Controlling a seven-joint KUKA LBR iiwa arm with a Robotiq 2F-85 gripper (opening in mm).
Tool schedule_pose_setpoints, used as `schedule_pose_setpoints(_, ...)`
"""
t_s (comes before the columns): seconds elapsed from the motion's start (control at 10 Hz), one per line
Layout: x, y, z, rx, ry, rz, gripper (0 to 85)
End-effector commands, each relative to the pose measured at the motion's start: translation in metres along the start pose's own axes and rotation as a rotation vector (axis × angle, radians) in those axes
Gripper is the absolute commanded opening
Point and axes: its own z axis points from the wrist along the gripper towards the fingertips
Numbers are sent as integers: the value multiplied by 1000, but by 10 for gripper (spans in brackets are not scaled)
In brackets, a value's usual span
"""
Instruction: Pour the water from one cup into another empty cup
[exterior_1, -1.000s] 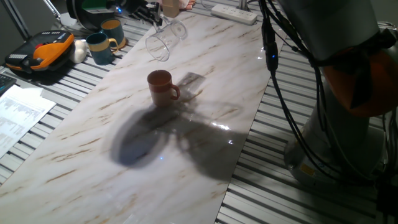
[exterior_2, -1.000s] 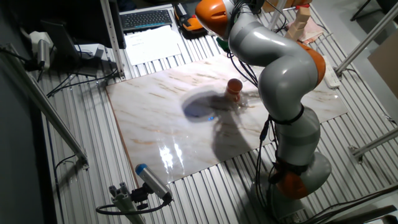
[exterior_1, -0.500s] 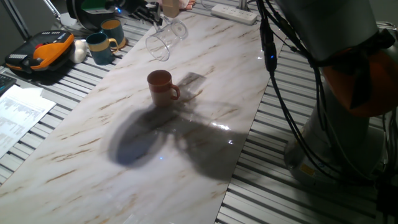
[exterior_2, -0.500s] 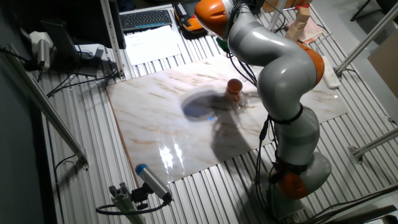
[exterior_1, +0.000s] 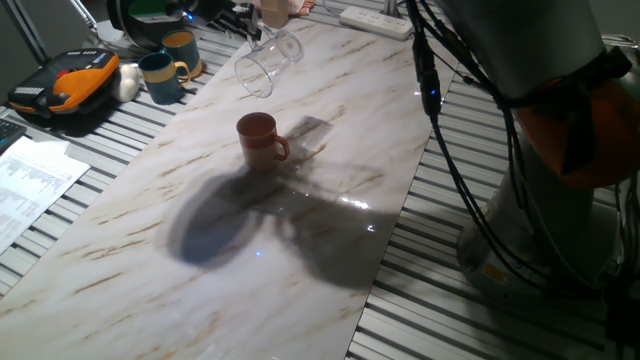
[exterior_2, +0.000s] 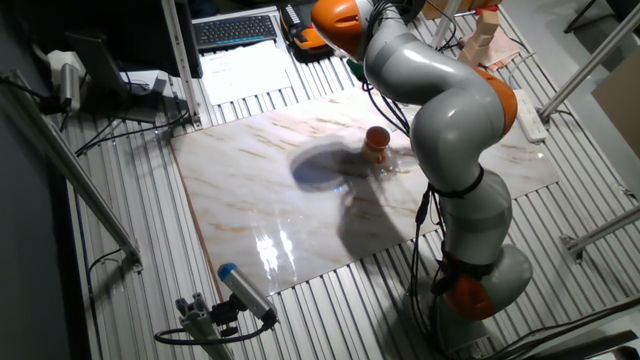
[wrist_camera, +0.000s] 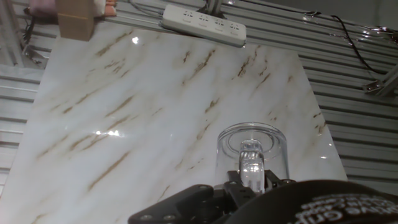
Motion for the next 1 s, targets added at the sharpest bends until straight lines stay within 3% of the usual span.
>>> schedule_pose_setpoints(0.0,0,0,0,8,4,5,0)
schedule_pose_setpoints(0.3,2,-3,-4,29,14,14,0)
schedule_pose_setpoints(0.9,4,-4,-7,37,10,16,0)
